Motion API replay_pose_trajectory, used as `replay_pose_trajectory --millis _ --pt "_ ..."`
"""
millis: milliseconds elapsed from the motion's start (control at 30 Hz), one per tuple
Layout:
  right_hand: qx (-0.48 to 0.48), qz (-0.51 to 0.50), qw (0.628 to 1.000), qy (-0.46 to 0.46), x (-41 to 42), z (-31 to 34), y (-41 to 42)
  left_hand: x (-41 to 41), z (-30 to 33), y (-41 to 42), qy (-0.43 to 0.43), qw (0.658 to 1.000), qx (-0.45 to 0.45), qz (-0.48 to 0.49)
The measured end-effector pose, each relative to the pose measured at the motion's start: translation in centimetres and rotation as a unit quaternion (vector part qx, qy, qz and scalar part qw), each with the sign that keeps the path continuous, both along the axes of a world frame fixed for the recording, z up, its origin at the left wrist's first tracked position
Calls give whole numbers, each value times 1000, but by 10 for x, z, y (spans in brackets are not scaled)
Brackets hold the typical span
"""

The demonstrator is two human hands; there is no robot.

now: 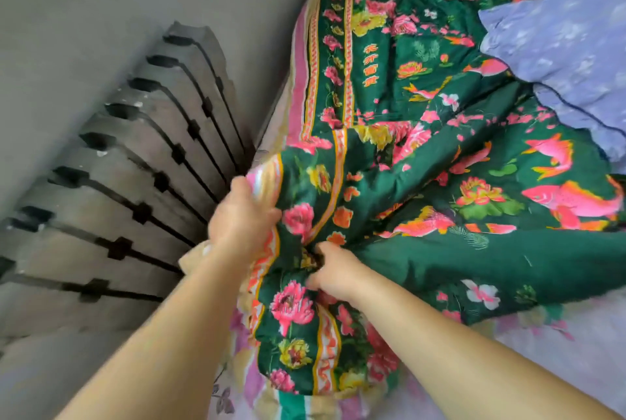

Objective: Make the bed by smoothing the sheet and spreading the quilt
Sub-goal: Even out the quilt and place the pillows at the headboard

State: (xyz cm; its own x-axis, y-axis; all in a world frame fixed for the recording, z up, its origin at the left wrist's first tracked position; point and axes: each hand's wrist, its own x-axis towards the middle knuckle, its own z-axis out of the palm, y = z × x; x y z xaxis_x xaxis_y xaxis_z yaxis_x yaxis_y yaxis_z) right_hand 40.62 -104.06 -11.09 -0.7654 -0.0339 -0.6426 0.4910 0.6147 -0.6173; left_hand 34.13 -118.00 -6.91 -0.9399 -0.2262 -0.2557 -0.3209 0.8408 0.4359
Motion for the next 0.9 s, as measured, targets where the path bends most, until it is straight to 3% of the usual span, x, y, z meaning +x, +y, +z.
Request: replay_pose_trajectory --millis 100,167,300,433,533,633,700,767,900 --pt "50 -173 975 130 -17 0 19 35 -27 18 63 981 -144 -111" --pt "57 -204 960 184 -37 11 24 54 -44 27 102 967 -167 -163" --pt "128 -84 975 158 -68 29 9 79 -56 41 146 944 -170 -241" --pt "295 50 954 4 -82 15 -11 86 -62 36 122 945 -152 -264" --pt "318 74 945 -4 -88 0 -11 80 -58 26 62 948 -96 -297" --pt "236 28 970 44 -98 -12 0 69 -53 11 -65 979 70 -181" --pt "102 -89 989 52 -108 -12 4 55 -52 -4 -110 983 134 -57" --pt "-57 -208 975 53 -114 -2 0 40 -47 -16 -164 969 186 -17" --pt "-210 -276 937 32 -125 31 -30 18 -18 -41 -104 944 307 61"
